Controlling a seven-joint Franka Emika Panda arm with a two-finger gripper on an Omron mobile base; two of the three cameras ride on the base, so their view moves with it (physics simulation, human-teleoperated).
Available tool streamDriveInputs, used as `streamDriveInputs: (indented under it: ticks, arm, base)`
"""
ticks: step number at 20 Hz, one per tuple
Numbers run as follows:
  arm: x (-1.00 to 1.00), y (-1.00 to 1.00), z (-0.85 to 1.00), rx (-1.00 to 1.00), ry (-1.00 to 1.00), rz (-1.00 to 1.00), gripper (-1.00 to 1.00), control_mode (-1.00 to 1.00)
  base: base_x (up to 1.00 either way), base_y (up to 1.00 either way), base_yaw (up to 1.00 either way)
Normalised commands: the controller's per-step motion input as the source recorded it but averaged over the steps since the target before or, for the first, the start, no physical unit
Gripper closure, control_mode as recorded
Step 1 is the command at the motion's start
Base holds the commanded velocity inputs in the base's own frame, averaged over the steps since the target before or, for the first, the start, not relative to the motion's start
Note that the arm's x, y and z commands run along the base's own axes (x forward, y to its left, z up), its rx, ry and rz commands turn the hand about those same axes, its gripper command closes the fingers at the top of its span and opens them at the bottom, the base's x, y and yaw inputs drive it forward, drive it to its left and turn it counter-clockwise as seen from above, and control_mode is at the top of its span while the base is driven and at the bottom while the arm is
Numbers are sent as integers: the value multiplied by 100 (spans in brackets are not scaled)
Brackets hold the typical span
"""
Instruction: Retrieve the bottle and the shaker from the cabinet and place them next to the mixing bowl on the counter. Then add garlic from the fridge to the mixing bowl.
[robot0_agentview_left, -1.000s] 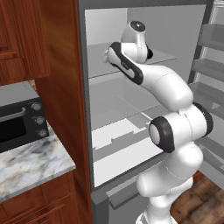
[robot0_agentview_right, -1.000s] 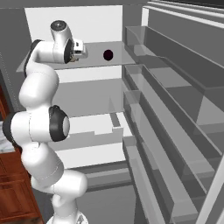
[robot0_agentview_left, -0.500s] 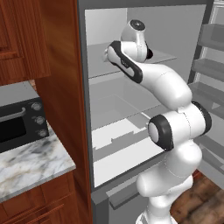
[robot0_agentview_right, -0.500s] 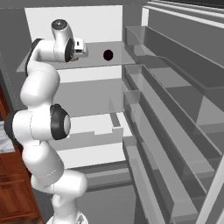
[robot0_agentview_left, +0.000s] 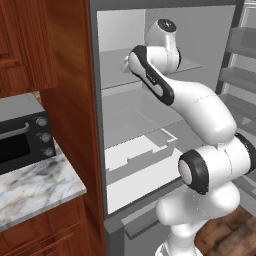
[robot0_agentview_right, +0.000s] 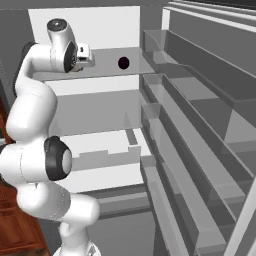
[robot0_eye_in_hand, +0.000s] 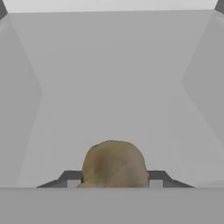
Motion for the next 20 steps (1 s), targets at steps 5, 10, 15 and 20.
streamDriveInputs:
  ticks: [5,10,15,20]
  arm:
    - [-100,-10,0,4,-17,0,100,-100]
    - [-100,-13,0,6,-8,0,100,-100]
    - [-100,-5,-2,6,13,0,100,-100]
    - [-94,0,0,0,49,-1,100,-100]
  base:
    - [0,0,0]
    - [0,0,0]
    - [0,0,0]
    - [0,0,0]
